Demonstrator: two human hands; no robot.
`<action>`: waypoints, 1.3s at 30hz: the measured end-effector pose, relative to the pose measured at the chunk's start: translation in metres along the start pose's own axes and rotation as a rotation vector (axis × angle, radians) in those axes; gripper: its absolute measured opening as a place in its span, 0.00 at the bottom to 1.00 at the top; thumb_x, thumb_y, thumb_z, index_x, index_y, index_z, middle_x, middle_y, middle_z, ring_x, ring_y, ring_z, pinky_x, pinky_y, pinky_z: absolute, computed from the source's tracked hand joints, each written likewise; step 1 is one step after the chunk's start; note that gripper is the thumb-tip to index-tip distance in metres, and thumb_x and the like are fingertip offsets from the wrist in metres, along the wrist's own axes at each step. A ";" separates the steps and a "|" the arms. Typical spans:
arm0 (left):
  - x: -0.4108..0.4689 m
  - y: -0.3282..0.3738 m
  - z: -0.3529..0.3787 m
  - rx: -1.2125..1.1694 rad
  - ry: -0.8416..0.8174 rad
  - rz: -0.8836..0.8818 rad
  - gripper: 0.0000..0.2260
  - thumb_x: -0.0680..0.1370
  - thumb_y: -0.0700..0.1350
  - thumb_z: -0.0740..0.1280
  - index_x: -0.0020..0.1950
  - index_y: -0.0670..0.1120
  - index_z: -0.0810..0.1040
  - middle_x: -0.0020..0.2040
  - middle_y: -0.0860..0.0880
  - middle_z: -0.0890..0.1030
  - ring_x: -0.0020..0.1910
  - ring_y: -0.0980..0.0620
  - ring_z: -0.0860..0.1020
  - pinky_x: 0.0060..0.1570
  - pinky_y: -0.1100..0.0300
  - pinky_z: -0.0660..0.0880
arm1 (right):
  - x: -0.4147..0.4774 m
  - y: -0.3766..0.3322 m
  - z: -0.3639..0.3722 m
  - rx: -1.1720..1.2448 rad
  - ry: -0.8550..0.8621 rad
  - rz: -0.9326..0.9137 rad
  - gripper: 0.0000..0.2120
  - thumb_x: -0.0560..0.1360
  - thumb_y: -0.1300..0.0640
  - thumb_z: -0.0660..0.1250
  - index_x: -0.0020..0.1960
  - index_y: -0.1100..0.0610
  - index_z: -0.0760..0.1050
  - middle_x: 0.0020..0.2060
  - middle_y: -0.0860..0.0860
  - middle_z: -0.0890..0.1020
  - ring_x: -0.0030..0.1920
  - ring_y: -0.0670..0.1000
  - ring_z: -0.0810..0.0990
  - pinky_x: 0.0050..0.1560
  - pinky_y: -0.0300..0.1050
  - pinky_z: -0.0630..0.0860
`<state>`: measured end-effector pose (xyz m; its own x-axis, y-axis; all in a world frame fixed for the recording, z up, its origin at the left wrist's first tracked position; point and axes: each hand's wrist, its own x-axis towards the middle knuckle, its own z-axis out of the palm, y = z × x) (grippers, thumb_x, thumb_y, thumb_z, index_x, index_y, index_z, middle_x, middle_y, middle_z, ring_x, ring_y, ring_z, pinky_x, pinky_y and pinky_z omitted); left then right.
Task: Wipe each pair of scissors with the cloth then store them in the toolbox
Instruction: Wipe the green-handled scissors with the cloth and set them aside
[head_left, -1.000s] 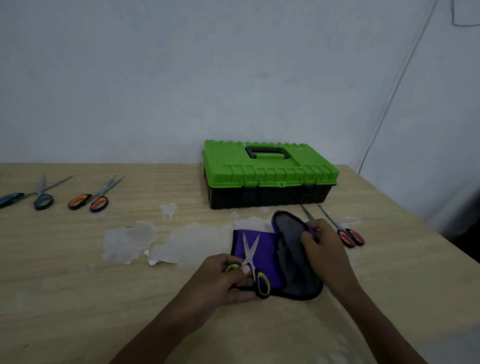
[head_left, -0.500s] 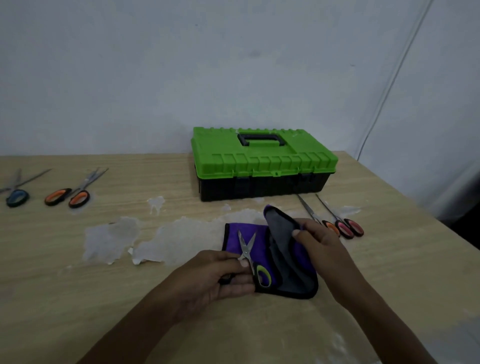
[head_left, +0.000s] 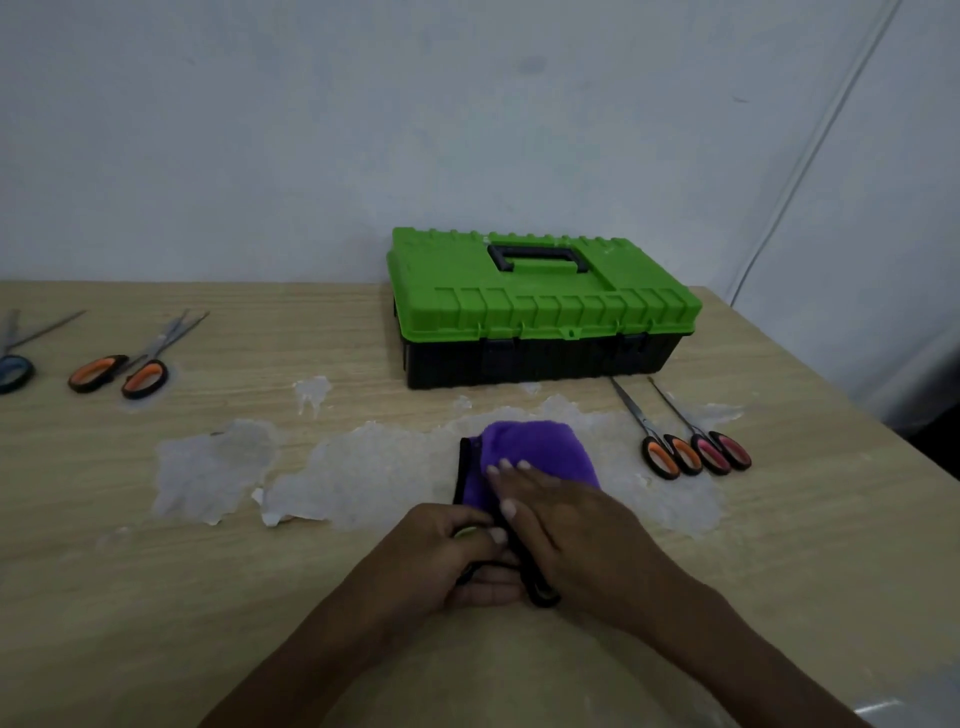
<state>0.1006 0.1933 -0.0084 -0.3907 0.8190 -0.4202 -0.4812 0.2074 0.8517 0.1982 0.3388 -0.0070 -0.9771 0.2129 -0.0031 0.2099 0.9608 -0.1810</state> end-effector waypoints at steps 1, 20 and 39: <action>0.000 0.000 0.000 -0.007 0.009 0.002 0.09 0.81 0.37 0.63 0.55 0.36 0.82 0.49 0.37 0.86 0.48 0.41 0.86 0.46 0.55 0.83 | 0.006 0.003 0.000 -0.091 0.014 0.000 0.29 0.79 0.43 0.37 0.76 0.51 0.56 0.74 0.47 0.62 0.75 0.45 0.59 0.71 0.41 0.55; 0.000 -0.004 0.001 -0.029 0.000 0.033 0.08 0.81 0.34 0.62 0.53 0.34 0.81 0.47 0.36 0.86 0.46 0.40 0.86 0.44 0.53 0.84 | -0.013 -0.010 -0.024 -0.008 -0.327 -0.001 0.24 0.82 0.44 0.41 0.77 0.44 0.44 0.76 0.39 0.47 0.75 0.39 0.43 0.76 0.43 0.45; -0.008 0.001 -0.001 -0.026 0.077 -0.007 0.07 0.80 0.36 0.65 0.55 0.37 0.80 0.48 0.36 0.85 0.45 0.39 0.86 0.43 0.52 0.84 | 0.005 0.018 -0.016 -0.218 -0.127 0.176 0.25 0.81 0.45 0.38 0.78 0.48 0.49 0.77 0.45 0.56 0.77 0.47 0.52 0.75 0.53 0.48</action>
<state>0.1022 0.1861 -0.0044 -0.4461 0.7734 -0.4503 -0.5038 0.1988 0.8406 0.1981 0.3596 0.0052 -0.9187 0.3688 -0.1410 0.3657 0.9295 0.0484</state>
